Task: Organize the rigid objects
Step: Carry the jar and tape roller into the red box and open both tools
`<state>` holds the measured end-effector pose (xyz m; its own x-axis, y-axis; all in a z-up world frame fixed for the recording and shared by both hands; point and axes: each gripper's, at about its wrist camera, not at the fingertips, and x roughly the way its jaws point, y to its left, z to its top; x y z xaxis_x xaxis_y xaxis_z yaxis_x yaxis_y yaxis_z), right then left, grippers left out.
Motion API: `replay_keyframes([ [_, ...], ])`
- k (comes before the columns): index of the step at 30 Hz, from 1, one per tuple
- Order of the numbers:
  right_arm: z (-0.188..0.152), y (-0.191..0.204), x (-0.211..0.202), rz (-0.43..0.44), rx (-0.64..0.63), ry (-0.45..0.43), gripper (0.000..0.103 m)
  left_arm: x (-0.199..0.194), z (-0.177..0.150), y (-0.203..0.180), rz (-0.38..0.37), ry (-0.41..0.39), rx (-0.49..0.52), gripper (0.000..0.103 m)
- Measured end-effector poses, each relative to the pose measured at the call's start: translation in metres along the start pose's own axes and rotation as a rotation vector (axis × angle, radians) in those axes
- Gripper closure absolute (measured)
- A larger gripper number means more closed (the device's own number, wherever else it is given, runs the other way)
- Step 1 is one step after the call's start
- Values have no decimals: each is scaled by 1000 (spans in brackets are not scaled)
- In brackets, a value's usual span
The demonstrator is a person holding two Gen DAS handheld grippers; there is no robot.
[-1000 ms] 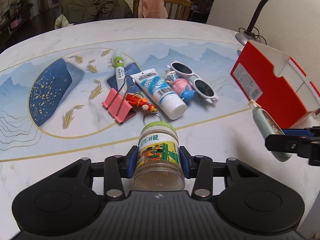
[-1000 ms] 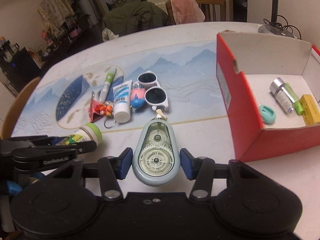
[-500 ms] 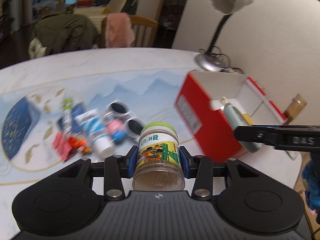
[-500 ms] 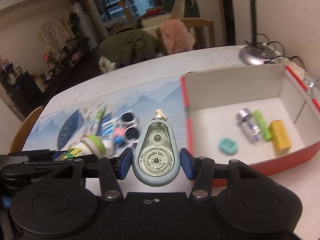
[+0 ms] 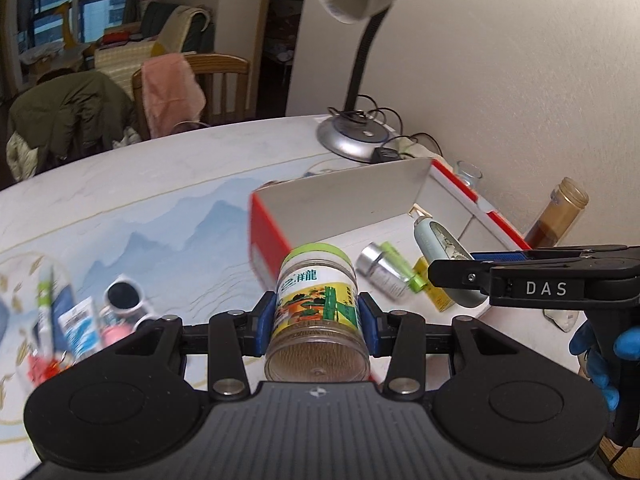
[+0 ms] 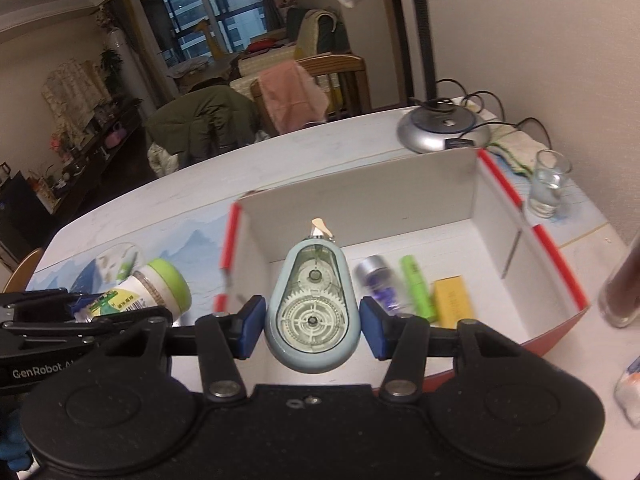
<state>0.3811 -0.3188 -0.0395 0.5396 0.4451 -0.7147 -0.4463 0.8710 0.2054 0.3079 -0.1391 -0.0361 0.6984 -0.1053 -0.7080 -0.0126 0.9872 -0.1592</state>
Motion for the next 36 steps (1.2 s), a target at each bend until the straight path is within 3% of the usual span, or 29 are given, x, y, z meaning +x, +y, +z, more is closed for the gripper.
replay_keyframes([
  [8,12,-46,9,-27,11,4,52,39,21,-42,10,27,70,61],
  [16,22,-82,26,-55,5,39,52,90,30,-67,84,101,128,61],
  [29,34,-93,75,-62,-90,145,52,159,44,-70,219,233,158,61],
  [36,36,-94,95,-70,-127,187,52,184,47,-65,232,292,142,61],
])
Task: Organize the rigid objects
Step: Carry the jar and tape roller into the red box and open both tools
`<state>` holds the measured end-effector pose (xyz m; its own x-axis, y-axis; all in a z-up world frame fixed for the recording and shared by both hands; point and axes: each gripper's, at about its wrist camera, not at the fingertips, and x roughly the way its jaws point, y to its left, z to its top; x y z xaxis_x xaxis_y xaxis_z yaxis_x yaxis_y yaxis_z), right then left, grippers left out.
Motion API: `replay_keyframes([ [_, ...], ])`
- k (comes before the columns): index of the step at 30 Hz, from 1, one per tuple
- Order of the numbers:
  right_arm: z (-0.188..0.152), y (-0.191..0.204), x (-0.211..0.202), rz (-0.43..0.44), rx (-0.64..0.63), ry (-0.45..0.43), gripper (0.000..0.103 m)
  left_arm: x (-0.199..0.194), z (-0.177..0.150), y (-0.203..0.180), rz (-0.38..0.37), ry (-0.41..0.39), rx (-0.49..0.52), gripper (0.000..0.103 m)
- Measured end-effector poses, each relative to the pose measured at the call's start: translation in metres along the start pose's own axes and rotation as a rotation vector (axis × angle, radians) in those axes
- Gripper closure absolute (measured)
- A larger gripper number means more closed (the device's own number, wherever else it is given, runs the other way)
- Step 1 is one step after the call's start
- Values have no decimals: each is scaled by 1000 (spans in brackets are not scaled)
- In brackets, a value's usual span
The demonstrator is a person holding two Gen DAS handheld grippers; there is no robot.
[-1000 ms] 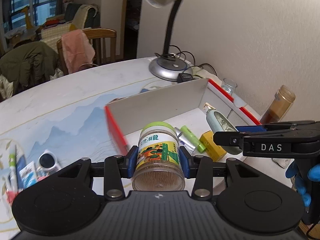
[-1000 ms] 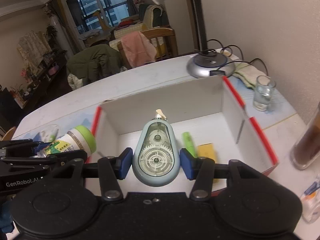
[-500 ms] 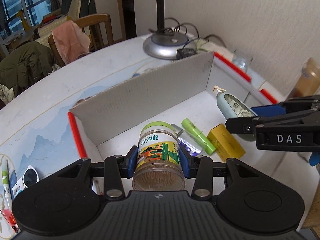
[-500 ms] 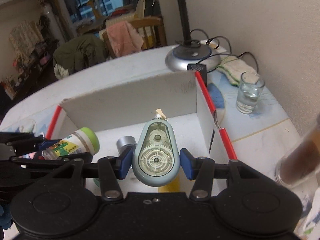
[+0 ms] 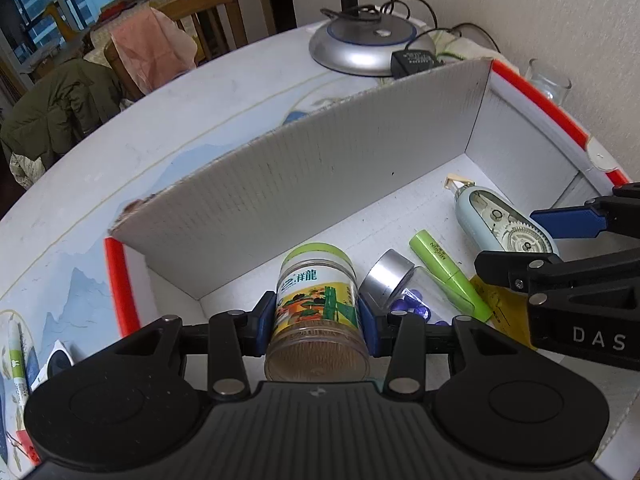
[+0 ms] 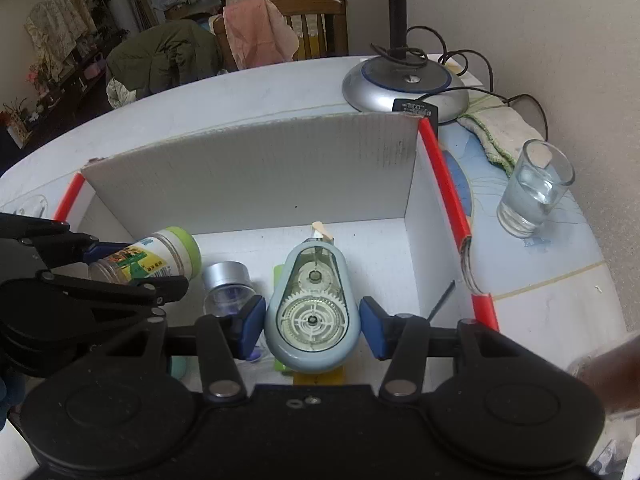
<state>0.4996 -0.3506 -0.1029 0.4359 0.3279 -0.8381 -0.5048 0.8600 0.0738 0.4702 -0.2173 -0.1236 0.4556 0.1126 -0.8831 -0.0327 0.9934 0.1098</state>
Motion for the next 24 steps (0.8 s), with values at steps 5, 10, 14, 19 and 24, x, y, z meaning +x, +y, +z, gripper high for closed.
replay_keyframes([
  [5,1,1,6,-4,-16,26,52,11,2,-2,-6,44,-12,61],
  [10,0,2,9,-3,-26,49,52,13,5,0,-10,61,-24,61],
  [14,-1,1,10,10,-24,64,52,16,4,2,-34,105,-53,61],
  [19,-5,1,9,15,-22,72,51,15,-1,1,-43,122,-51,61],
  [24,-5,1,5,20,-15,73,47,11,-2,0,-45,121,-51,61],
])
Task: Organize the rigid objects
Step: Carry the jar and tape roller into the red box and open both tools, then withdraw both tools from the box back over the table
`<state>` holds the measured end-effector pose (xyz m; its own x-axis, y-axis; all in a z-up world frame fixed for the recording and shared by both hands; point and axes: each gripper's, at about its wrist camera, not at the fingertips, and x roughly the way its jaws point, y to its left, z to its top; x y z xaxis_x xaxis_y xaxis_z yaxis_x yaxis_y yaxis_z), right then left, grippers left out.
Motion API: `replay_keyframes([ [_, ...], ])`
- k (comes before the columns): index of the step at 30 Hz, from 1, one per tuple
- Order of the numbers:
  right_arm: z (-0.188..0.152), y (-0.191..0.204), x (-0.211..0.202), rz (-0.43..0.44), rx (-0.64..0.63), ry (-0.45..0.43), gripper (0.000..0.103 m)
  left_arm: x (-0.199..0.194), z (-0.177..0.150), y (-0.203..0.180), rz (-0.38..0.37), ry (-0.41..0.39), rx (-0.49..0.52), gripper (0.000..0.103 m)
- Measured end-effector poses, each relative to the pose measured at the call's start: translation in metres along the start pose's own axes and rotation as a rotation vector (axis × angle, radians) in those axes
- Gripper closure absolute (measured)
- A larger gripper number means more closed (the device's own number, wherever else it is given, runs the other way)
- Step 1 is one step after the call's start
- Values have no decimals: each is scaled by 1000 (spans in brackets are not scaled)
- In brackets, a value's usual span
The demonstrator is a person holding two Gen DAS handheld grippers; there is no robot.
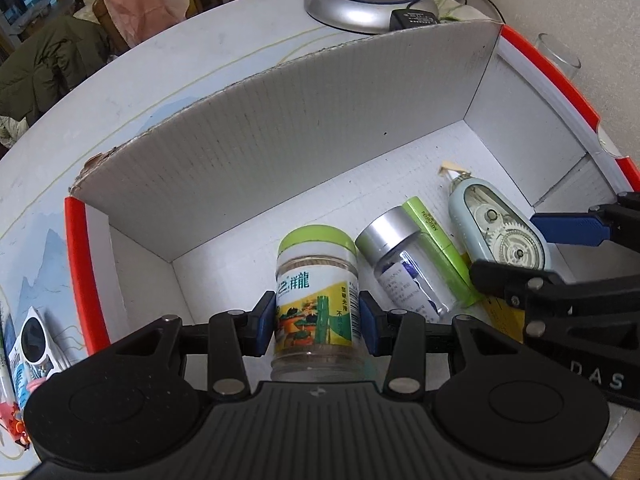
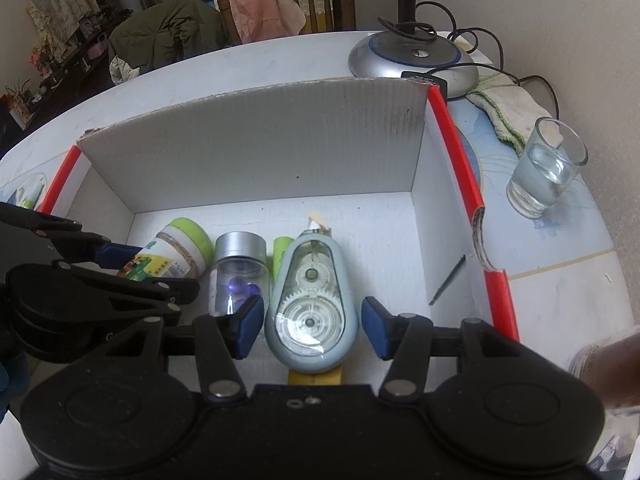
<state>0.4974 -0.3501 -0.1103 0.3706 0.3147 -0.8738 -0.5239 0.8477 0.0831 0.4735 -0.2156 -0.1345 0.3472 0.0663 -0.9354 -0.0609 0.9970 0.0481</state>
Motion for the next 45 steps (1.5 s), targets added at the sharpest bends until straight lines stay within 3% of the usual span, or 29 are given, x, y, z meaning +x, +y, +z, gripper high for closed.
replay_keyframes([
  [8,-2,2,-16,2,1,-22,39,-19,-8,2,-20,-45,-18,56],
  [16,-7,7,-44,18,-8,-73,38,-53,-24,11,-64,-126,-43,56],
  [19,-9,12,-56,24,-8,-90,32,-66,-32,17,-81,-158,-55,56],
  [25,-14,30,-77,42,-13,-125,32,-95,-51,30,-110,-221,-62,54],
  [27,-16,36,-83,46,-9,-137,32,-105,-58,36,-117,-243,-66,45],
  [37,-27,79,-116,83,-13,-210,25,-150,-97,73,-132,-339,-70,44],
  [39,-31,90,-121,94,-11,-221,23,-158,-106,82,-132,-353,-77,39],
  [45,-41,121,-132,128,5,-245,19,-177,-135,114,-128,-383,-98,38],
])
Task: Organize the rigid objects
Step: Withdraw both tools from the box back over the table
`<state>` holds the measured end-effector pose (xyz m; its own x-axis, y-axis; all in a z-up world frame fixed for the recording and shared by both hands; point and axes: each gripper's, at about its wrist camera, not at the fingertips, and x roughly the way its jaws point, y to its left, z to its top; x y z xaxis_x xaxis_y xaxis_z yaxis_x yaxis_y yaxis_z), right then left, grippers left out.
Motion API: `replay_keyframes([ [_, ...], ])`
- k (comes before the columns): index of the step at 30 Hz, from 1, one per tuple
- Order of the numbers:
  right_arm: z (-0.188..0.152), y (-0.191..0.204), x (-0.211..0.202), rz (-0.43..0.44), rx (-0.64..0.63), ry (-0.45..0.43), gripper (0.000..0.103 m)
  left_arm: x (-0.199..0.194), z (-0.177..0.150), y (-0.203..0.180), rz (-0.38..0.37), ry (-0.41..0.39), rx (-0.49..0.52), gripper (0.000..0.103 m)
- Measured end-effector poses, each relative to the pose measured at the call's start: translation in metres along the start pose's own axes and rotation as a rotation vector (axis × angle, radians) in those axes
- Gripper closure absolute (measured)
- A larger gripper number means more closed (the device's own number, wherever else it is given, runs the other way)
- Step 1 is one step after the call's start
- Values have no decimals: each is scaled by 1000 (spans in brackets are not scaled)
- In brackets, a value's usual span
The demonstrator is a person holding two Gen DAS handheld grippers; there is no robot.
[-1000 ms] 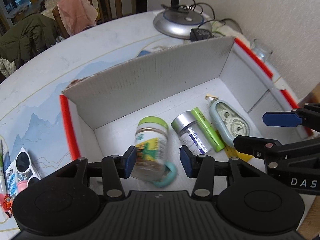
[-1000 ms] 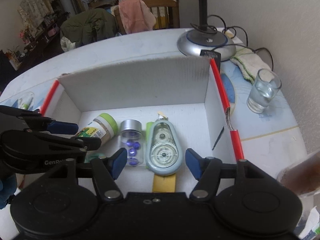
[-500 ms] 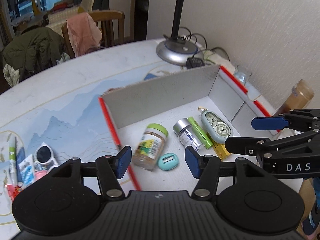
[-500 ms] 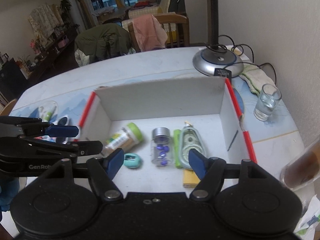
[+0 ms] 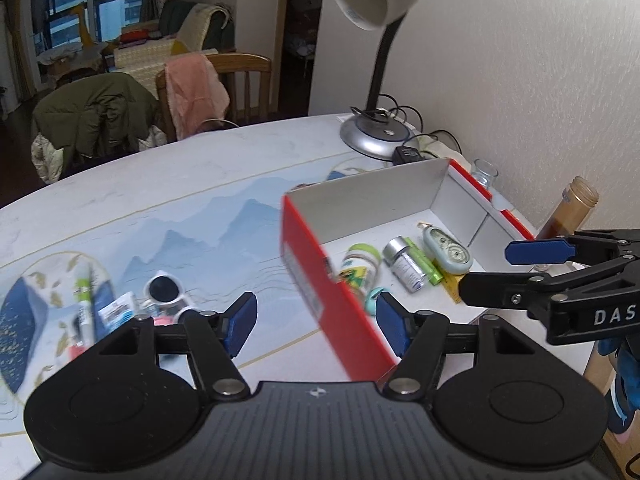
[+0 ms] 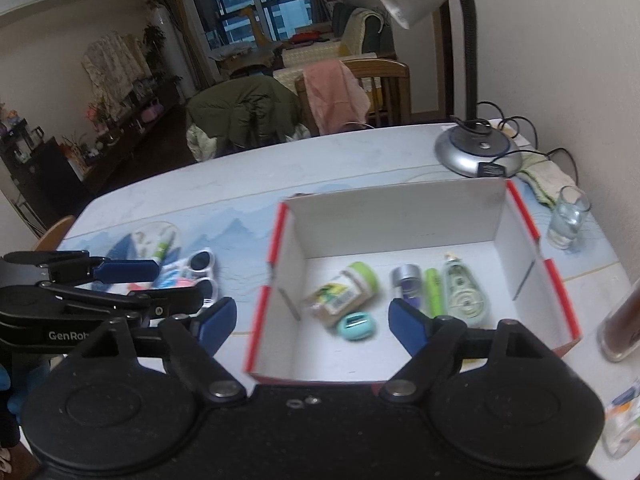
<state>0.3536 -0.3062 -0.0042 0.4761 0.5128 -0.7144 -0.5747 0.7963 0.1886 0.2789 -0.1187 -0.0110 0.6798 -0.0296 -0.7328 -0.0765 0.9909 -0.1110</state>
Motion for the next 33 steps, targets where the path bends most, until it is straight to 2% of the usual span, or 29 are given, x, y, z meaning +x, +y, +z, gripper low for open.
replay_keyframes([
  [4,-6,22,-2,24,6,-14,14,-19,-11,21,18,-21,5,36],
  [6,-9,33,0,21,-1,-14,12,-28,-17,32,30,-30,4,30],
  [11,-15,59,3,45,-13,-21,8,-45,-30,62,37,-46,-14,27],
  [13,-17,69,5,50,-15,-24,8,-51,-35,74,45,-52,-22,22],
  [22,-25,106,20,67,-17,-1,8,-60,-59,120,47,-40,-49,18],
  [23,-26,110,22,64,-18,2,8,-61,-61,125,50,-39,-55,16],
  [26,-27,120,30,60,-22,12,8,-62,-68,139,61,-44,-60,1],
  [33,-27,141,52,64,-30,40,8,-57,-82,173,81,-45,-96,0],
])
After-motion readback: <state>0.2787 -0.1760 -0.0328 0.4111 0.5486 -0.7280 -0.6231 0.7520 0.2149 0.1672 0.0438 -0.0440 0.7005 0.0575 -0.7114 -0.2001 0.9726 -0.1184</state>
